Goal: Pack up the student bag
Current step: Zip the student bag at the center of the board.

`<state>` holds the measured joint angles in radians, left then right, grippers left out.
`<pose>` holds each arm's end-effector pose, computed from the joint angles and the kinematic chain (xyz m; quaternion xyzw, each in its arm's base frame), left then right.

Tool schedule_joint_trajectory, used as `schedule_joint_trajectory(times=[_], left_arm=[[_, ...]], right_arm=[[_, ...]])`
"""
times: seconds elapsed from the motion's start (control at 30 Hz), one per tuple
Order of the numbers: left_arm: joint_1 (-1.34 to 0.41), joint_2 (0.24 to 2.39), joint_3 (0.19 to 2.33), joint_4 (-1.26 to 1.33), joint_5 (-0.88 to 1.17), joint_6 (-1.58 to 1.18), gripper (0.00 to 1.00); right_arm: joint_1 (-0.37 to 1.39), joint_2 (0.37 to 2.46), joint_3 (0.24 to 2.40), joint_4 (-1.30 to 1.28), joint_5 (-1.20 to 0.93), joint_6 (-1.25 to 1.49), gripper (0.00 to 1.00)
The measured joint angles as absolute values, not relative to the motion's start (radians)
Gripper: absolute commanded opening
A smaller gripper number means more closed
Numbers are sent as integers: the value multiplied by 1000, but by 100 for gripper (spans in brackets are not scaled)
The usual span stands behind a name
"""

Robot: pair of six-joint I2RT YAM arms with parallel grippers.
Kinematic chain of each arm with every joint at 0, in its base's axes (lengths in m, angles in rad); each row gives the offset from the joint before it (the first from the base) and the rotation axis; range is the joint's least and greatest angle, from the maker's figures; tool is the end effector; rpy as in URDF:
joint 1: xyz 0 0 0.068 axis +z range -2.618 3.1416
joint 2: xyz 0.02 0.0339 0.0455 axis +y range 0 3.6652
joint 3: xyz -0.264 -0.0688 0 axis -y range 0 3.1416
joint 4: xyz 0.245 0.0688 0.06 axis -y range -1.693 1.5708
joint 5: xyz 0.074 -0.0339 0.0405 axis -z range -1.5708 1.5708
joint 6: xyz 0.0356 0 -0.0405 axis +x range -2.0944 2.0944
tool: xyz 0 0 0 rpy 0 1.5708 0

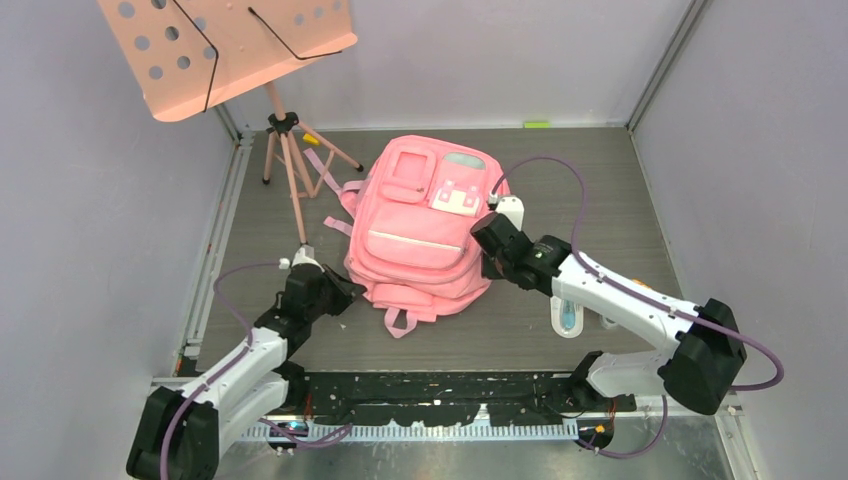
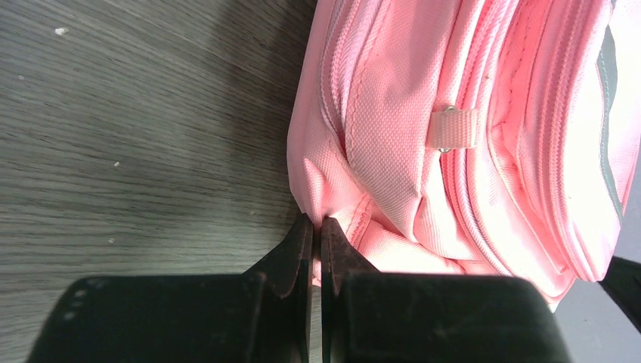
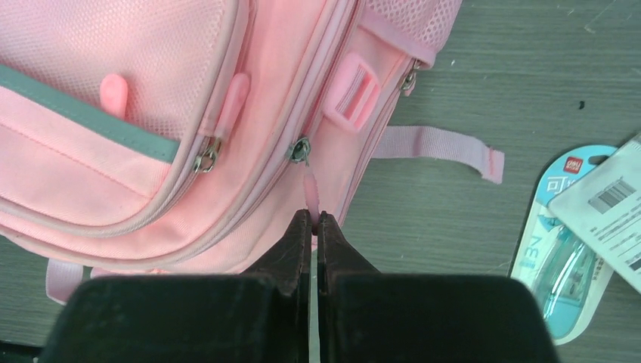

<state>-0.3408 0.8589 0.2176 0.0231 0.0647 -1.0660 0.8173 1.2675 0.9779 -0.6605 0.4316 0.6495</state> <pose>0.1585 -0.0587 0.1514 -0.3012 0.8357 -0.3183 0.3309 0.1853 0.1757 0.2665 -0.0128 0.9323 0.0482 0.3581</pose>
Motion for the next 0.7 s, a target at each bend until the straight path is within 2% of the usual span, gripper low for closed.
schedule_joint_trajectory(times=[0.7], left_arm=[[-325,775,223,-70,65,-1013,0]], right_arm=[[574,1376,978,-455,290,436,0]])
